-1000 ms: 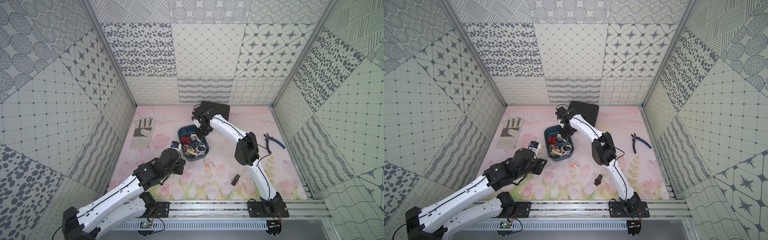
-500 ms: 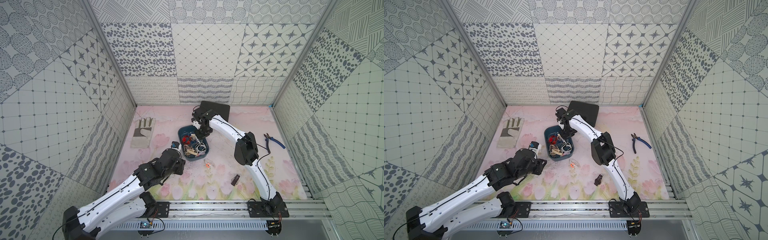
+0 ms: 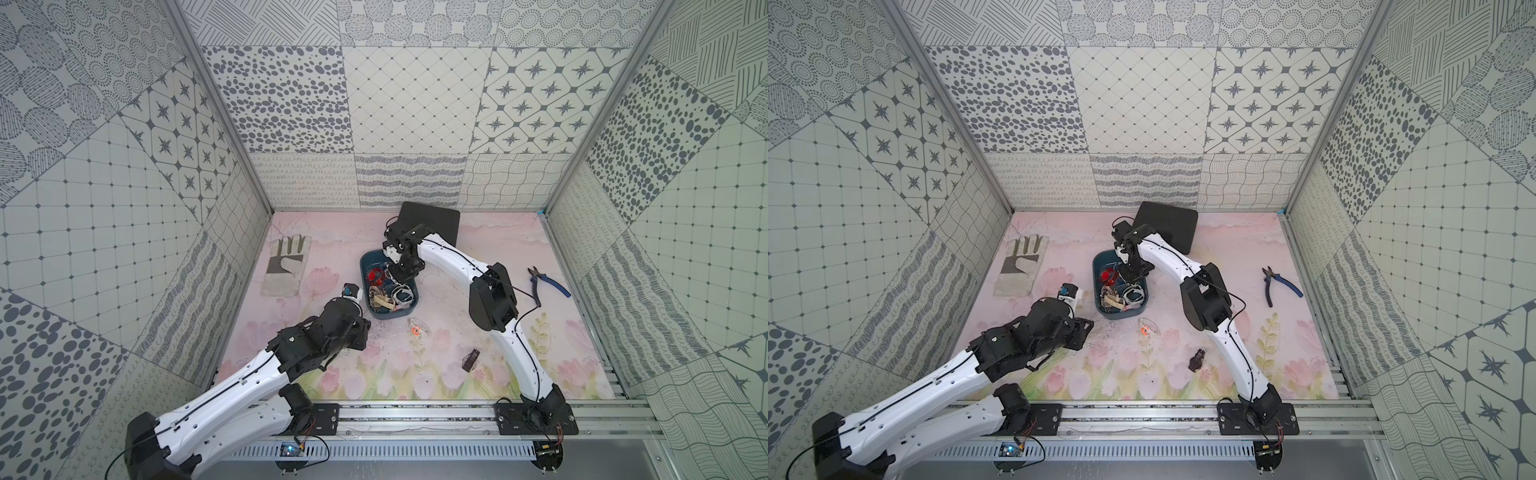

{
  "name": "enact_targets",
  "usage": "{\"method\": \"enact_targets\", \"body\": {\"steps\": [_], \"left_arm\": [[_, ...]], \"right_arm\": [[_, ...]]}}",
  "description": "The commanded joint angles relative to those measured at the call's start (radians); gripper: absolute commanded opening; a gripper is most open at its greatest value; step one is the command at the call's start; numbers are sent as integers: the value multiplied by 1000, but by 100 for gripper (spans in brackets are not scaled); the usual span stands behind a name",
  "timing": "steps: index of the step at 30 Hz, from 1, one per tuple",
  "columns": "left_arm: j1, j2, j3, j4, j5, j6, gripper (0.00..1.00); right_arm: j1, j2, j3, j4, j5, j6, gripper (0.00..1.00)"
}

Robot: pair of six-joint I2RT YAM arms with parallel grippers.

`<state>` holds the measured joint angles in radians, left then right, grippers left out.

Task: Put the watch into the storage box
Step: Place the watch in the storage box.

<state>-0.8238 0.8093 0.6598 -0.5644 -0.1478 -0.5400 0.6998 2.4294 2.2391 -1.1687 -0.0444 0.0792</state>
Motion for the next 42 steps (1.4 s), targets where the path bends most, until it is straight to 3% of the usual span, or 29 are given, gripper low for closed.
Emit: {"method": "enact_targets", "body": {"steps": [1,9,14,18,33,42], "left_arm": [[0,-8,-3,0,-29,-8,33],[0,-4,2,3,-21,-2,33],[-1,-6,1,3,-21,-2,33],[0,-5,3,2,-19,-2,33],[0,-7,4,3,-13,0,33],[0,-7,4,3,-7,-1,33]], "right_arm": [[-3,-102,-37,28,-11,13,22],[-3,-109,-51,28,-32,7,23],[-4,-86,-38,29,-34,8,7],[-6,-87,-36,24,-35,9,0],[2,-244,-158,71,-109,21,0],[13,-141,-19,6,-165,8,0]]}}
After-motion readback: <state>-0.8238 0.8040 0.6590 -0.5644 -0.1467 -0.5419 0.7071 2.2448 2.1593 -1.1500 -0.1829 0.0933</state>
